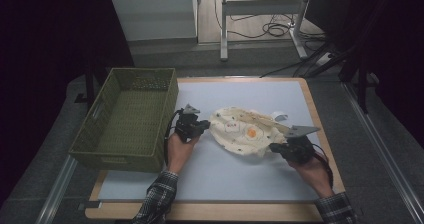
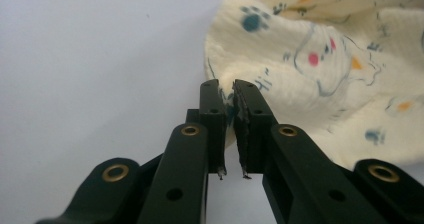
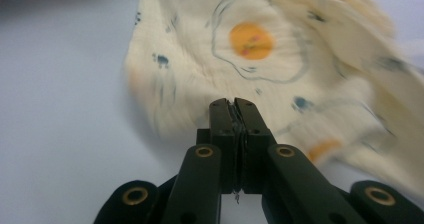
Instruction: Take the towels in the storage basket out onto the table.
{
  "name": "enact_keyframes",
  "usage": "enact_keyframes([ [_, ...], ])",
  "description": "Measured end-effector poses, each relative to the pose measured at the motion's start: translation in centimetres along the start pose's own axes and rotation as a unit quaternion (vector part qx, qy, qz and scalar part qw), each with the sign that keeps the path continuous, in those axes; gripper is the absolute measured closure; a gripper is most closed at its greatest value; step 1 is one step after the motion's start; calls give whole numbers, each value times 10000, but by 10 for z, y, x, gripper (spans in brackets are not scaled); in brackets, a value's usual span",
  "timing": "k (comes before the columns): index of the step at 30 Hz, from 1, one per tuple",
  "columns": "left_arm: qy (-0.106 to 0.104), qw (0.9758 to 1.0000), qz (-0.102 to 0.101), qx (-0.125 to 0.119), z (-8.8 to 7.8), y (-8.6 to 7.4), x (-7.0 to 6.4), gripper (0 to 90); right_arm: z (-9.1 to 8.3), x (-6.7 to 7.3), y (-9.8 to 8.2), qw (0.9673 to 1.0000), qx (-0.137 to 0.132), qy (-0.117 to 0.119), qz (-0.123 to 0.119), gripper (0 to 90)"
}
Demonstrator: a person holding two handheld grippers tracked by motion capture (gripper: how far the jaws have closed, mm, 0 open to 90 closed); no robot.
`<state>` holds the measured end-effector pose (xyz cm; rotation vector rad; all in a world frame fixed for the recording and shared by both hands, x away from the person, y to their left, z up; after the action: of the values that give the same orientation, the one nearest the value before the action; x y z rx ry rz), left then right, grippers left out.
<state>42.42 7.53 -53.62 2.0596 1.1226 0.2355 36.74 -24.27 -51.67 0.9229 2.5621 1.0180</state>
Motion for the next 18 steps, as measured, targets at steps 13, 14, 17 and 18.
enact_keyframes([
  [13,-158,9974,335,624,-11,-54,-31,842,-31,9,-49,9996,-106,188,194,876],
  [14,-113,9971,348,667,-16,-59,-32,854,-33,13,-51,9995,-124,218,193,876],
  [17,-238,9961,253,817,-25,-74,-33,824,-35,22,-60,9991,-72,348,236,868],
  [18,-251,9962,225,800,-25,-76,-33,766,-35,24,-62,9990,-60,375,253,855],
])
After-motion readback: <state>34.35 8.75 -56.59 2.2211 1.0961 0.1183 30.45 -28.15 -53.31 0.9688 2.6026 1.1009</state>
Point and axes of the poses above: each handheld gripper's, and its own axes: z roughly forward along the jaws, y roughly out of its top, x roughly to its left, the point moved 5 cm from there along z, roughly forward along the jaws, and after that the axes turned 5 degrees about x, right-handed, at the moved point
